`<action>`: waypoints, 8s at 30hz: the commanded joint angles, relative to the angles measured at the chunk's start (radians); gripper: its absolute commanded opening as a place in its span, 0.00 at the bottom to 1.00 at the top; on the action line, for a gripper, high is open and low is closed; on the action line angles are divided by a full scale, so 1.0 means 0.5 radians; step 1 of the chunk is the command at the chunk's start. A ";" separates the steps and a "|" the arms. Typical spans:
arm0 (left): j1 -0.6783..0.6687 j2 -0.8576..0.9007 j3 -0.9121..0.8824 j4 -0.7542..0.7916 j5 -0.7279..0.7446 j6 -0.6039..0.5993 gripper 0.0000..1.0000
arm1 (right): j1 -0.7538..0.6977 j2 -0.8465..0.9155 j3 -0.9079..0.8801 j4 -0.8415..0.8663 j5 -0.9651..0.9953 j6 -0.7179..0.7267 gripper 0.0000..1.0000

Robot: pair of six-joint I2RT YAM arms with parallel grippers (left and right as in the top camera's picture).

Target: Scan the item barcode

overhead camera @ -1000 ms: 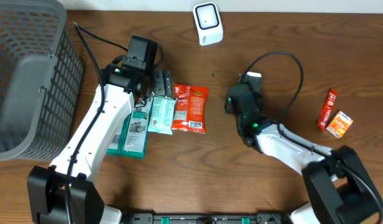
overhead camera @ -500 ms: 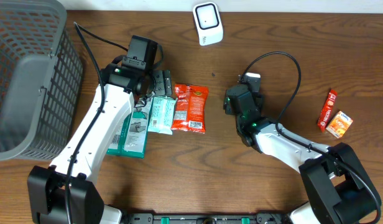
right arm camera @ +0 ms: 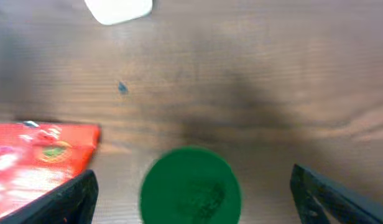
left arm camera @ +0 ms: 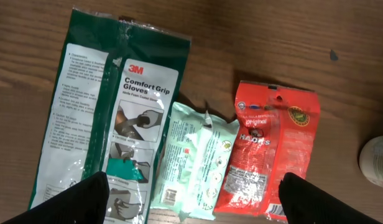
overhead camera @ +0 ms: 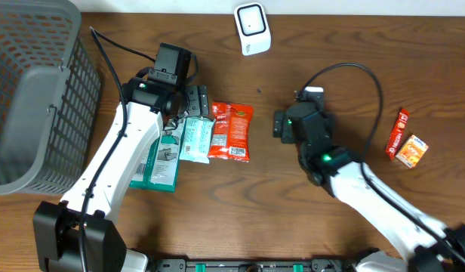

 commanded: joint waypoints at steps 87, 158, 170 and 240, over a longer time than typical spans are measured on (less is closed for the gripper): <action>0.005 0.004 -0.006 -0.005 -0.033 -0.018 0.88 | -0.318 1.157 1.191 -1.320 -0.760 -0.294 0.49; 0.005 0.004 -0.006 -0.005 -0.034 -0.018 0.88 | -0.307 0.666 0.828 -1.183 -0.751 0.697 0.45; 0.005 0.004 -0.006 -0.005 -0.033 -0.018 0.88 | -0.307 0.699 0.826 -1.192 -0.716 0.696 0.78; 0.005 0.004 -0.006 -0.005 -0.033 -0.018 0.88 | -0.256 1.224 1.221 -1.608 -0.646 -0.426 0.88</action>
